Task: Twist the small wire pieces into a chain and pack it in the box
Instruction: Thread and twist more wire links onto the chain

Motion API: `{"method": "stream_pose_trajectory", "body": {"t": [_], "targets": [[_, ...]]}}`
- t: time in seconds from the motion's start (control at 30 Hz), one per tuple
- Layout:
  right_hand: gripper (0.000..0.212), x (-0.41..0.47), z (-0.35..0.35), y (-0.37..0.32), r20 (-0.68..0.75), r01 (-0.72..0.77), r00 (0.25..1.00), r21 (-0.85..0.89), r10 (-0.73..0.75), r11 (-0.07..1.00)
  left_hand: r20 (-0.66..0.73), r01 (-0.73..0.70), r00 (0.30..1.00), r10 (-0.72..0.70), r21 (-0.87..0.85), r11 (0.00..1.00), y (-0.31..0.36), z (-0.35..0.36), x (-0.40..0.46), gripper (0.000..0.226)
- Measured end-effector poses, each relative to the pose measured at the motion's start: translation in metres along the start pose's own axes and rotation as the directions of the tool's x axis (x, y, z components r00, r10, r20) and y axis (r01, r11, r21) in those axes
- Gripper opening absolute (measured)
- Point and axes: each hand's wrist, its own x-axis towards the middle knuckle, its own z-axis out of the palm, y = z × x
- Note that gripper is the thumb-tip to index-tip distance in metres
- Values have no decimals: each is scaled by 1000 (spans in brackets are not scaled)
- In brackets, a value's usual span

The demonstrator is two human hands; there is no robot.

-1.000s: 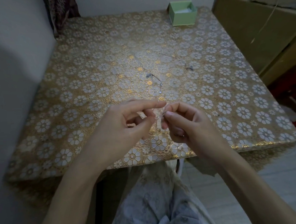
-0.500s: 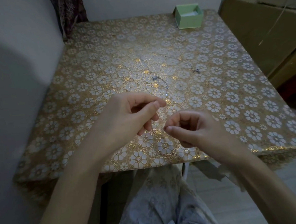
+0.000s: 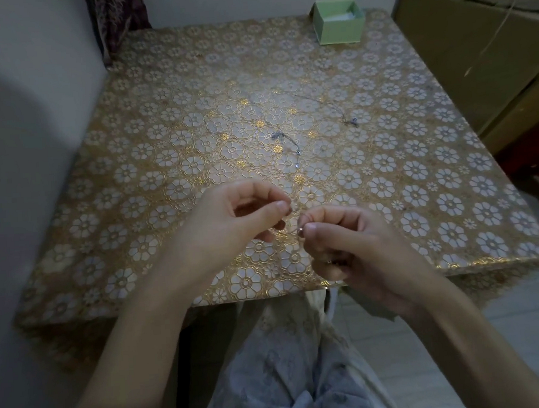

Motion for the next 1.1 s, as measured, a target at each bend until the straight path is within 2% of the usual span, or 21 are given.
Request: {"method": "stream_pose_trajectory", "body": {"t": [0.13, 0.23, 0.37, 0.53, 0.8, 1.03, 1.1], "targets": [[10, -3, 0, 8, -71, -12, 997, 54, 16, 998, -64, -206, 970, 234, 293, 934, -8, 4, -8, 6], [10, -5, 0, 11, -122, -1, 992, 62, 9, 998, -82, -313, 923, 375, 404, 859, -10, 8, -18, 9], [10, -7, 4, 11, -138, 21, 990, 45, -15, 999, -35, -384, 881, 473, 533, 754, -11, 12, -25, 10], [8, -8, 7, 9, -149, 43, 988, -8, -43, 999, -11, -417, 858, 514, 570, 708, -9, 13, -26, 9], [16, -10, 10, 9, -163, 154, 971, -127, -174, 980, -33, -391, 875, 484, 540, 745, -10, 14, -30, 6], [11, -14, 11, 8, -134, 251, 942, -327, -307, 911, -51, -353, 894, 445, 533, 769, -11, 17, -30, 8], [11, -15, 11, 7, -130, 247, 944, -330, -303, 911, -58, -348, 903, 426, 483, 804, -11, 18, -30, 9]]}}
